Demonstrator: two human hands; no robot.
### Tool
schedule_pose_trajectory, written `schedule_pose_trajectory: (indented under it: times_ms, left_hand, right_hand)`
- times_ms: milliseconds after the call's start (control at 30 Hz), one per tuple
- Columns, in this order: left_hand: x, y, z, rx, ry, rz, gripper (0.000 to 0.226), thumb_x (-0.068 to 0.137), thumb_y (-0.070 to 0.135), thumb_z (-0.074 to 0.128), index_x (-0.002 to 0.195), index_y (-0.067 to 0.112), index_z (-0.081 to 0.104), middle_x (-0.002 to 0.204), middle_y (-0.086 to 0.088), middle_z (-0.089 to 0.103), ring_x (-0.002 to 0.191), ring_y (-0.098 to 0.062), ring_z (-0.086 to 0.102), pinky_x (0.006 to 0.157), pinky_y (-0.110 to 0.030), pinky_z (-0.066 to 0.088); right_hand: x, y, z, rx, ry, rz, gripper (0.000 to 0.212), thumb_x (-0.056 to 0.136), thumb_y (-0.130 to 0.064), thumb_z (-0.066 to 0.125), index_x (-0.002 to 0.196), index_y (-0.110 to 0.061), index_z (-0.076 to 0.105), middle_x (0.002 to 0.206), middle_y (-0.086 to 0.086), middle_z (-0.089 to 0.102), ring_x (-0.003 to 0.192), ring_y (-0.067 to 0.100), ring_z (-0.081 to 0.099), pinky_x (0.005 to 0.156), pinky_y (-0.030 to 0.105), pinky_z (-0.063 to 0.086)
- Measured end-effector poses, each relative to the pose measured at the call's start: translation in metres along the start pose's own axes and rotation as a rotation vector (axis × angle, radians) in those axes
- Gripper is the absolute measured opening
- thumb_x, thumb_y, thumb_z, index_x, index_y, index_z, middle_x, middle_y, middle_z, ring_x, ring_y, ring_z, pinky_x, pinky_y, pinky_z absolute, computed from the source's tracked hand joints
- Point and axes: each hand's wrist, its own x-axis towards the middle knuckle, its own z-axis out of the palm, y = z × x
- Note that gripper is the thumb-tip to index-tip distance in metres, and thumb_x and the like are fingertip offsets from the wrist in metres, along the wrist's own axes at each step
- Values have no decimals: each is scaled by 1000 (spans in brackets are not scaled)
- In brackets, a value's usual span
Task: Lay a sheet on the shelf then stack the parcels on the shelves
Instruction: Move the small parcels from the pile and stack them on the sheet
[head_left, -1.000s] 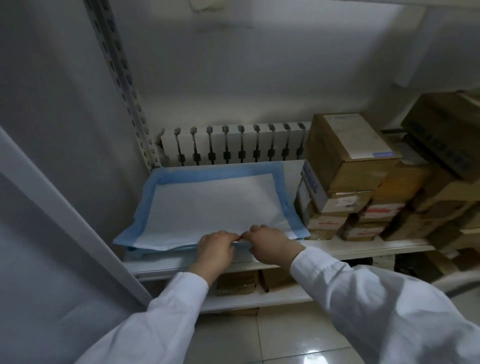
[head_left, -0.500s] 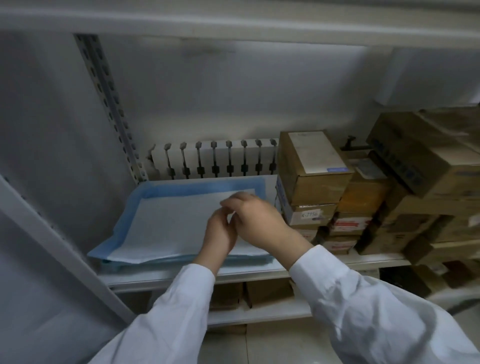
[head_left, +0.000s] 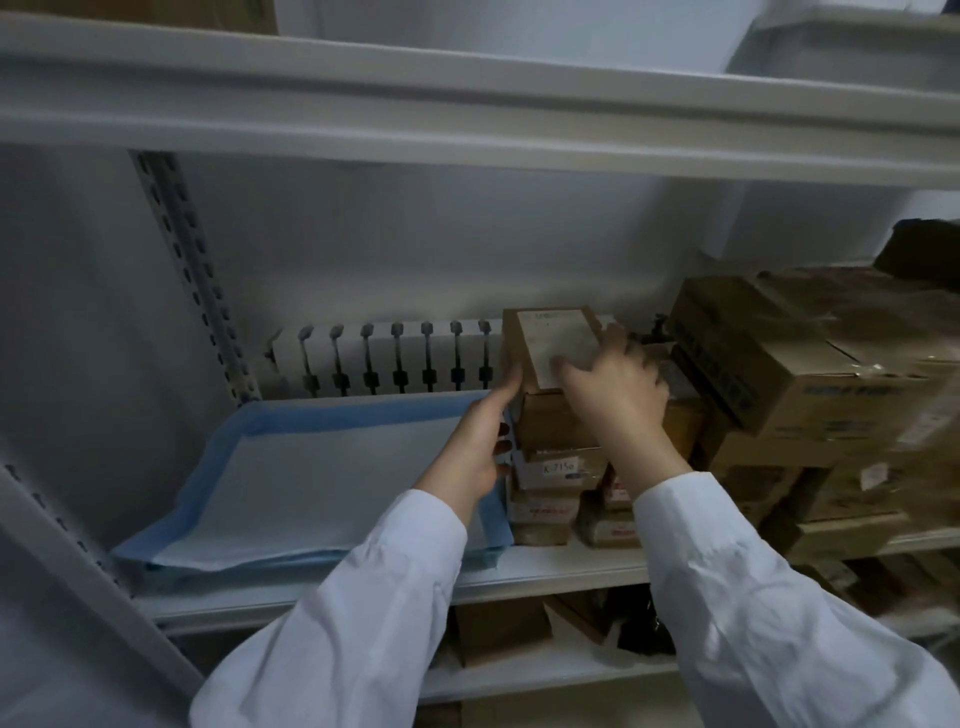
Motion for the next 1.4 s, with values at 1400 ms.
schedule_pose_trajectory:
  times_ms: [1400]
  left_hand:
    - [25, -40, -170, -462, 227, 181, 48, 83, 14, 65, 128, 9, 47, 111, -10, 61, 97, -20, 58, 72, -26, 47]
  right_hand:
    - [-13, -34, 97, 544, -80, -109, 94, 68, -55, 69, 145, -33, 19, 151, 4, 27, 137, 31, 32, 107, 57, 35]
